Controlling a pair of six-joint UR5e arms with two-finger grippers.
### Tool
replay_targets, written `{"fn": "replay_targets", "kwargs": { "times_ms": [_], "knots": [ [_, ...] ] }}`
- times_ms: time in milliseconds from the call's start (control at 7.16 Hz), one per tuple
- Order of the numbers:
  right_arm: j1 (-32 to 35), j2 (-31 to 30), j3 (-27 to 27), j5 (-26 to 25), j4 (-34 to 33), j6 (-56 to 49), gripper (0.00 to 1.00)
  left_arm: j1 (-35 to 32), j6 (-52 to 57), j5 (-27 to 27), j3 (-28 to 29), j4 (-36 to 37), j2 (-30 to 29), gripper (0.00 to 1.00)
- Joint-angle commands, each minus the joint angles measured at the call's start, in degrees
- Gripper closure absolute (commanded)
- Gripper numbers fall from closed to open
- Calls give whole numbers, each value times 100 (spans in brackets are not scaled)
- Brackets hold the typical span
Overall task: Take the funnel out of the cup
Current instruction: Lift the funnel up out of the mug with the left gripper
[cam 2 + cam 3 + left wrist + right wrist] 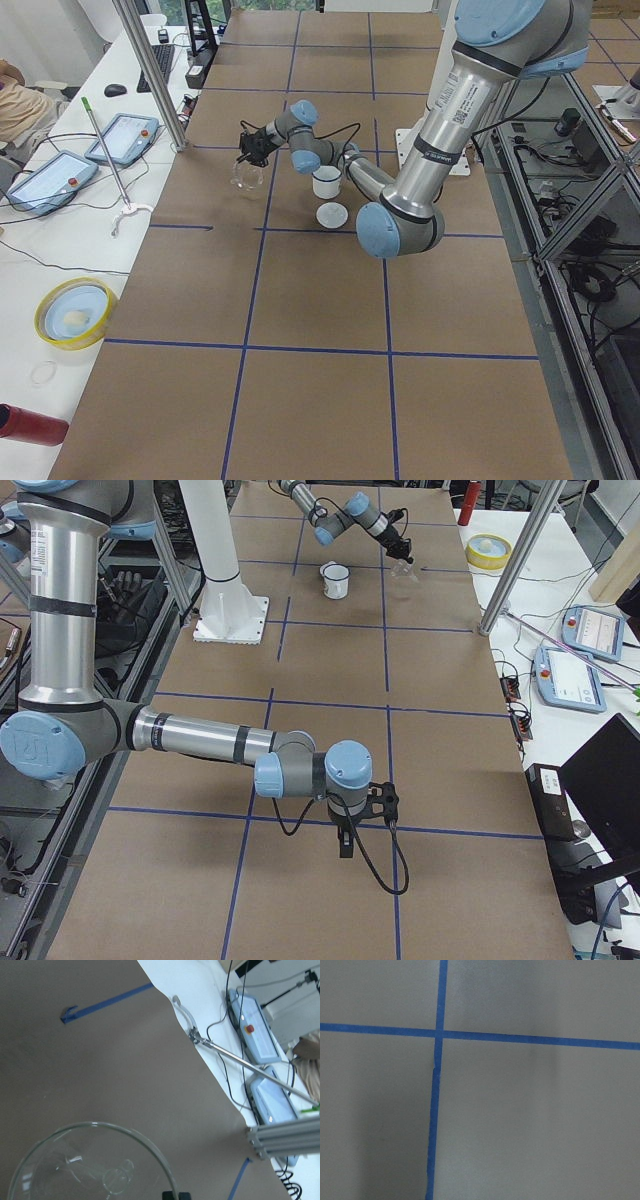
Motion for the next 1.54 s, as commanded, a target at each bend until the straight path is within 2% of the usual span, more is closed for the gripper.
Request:
{"fn": "replay_targets", "kwargs": {
  "times_ms": [0, 140, 279, 419, 559, 699, 838, 978, 1118, 1257, 1397],
  "knots": [
    [0, 0, 0, 0, 0, 0, 0, -8, -452, 322, 748, -309, -208, 100],
    [0, 0, 0, 0, 0, 0, 0, -17, -445, 349, 794, -396, -244, 100],
    [0, 0, 0, 0, 0, 0, 0, -17, -419, 349, 821, -397, -244, 93],
    [0, 0, 0, 0, 0, 0, 0, -17, -349, 340, 865, -397, -236, 63],
    [0, 0, 0, 0, 0, 0, 0, -25, 26, 340, 874, -397, -236, 40],
    [0, 0, 0, 0, 0, 0, 0, -43, 160, 323, 874, -380, -236, 0],
    [0, 0, 0, 0, 0, 0, 0, -130, 675, 201, 743, -397, -236, 0],
    [0, 0, 0, 0, 0, 0, 0, -227, 1715, -549, 464, -319, -183, 0],
    [0, 0, 0, 0, 0, 0, 0, -376, 2587, -1105, -87, -5, 87, 0],
    [0, 0, 0, 0, 0, 0, 0, -464, 3805, -1606, -876, 973, 211, 0],
    [0, 0, 0, 0, 0, 0, 0, -517, 5157, -1959, -1745, 1662, 604, 0]
  ]
}}
